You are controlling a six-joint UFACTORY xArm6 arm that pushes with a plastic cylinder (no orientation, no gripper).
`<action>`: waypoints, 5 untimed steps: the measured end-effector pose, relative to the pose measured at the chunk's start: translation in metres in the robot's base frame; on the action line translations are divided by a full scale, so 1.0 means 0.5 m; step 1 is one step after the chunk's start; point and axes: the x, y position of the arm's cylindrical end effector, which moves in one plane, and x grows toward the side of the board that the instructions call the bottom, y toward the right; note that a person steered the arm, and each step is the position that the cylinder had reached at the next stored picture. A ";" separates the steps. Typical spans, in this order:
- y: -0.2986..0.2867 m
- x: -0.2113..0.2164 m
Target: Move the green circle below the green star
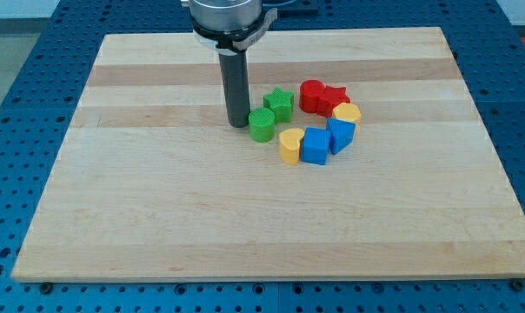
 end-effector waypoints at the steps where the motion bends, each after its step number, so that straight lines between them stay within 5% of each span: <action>1: 0.010 0.003; 5: 0.050 0.003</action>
